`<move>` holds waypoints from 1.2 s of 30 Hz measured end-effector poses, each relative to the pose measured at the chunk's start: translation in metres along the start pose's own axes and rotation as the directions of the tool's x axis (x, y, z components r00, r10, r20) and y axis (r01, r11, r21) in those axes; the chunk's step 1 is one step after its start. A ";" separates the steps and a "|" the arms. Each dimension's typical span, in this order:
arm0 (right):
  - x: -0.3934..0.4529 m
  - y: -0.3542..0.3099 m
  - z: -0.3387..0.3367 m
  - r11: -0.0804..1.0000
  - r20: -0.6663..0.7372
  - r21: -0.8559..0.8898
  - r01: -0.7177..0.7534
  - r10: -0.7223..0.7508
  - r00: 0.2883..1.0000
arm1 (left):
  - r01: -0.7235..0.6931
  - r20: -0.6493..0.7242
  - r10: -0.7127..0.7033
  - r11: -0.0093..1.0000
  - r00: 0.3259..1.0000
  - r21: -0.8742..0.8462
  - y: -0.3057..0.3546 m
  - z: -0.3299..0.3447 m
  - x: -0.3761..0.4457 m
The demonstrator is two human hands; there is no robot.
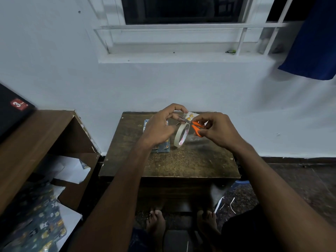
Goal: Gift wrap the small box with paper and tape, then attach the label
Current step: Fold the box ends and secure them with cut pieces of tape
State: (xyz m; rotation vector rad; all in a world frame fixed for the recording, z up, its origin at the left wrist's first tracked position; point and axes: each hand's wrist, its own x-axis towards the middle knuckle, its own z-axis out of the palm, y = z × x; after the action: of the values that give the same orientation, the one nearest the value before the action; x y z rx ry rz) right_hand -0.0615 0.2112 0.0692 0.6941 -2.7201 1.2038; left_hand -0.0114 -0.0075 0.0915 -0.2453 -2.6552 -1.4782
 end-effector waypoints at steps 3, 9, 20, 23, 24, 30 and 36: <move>0.000 0.001 0.000 1.000 -0.006 -0.004 -0.003 0.003 1.000 | -0.001 -0.009 0.001 1.000 1.000 0.017 0.000 0.000 0.000; 0.002 0.004 0.001 0.999 0.000 -0.041 -0.010 0.010 1.000 | -0.008 0.003 0.008 0.998 1.000 0.064 -0.007 -0.001 0.001; 0.003 0.004 0.001 1.000 0.048 0.020 -0.010 0.010 0.999 | -0.025 -0.031 0.026 0.999 0.999 0.040 -0.025 0.006 0.012; 0.003 0.005 0.004 1.000 -0.040 -0.009 -0.021 0.020 0.999 | -0.006 -0.027 0.007 1.000 1.000 0.018 -0.028 0.006 0.014; 0.003 0.005 0.005 0.999 -0.064 -0.026 -0.021 0.019 0.998 | -0.001 -0.027 0.002 1.000 1.000 0.020 -0.029 0.006 0.014; 0.006 0.015 0.004 0.985 -0.116 -0.095 -0.145 0.134 0.984 | -0.010 -0.029 0.010 1.000 1.000 -0.010 -0.033 0.004 0.016; 0.002 0.029 0.030 0.835 0.107 -0.522 -0.171 0.263 0.959 | -0.031 -0.018 0.030 0.998 0.999 -0.046 -0.033 0.004 0.016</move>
State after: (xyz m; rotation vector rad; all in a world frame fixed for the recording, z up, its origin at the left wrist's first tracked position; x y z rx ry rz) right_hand -0.0726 0.2062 0.0292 0.4409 -3.1279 0.4023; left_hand -0.0327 -0.0197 0.0647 -0.2741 -2.5938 -1.5266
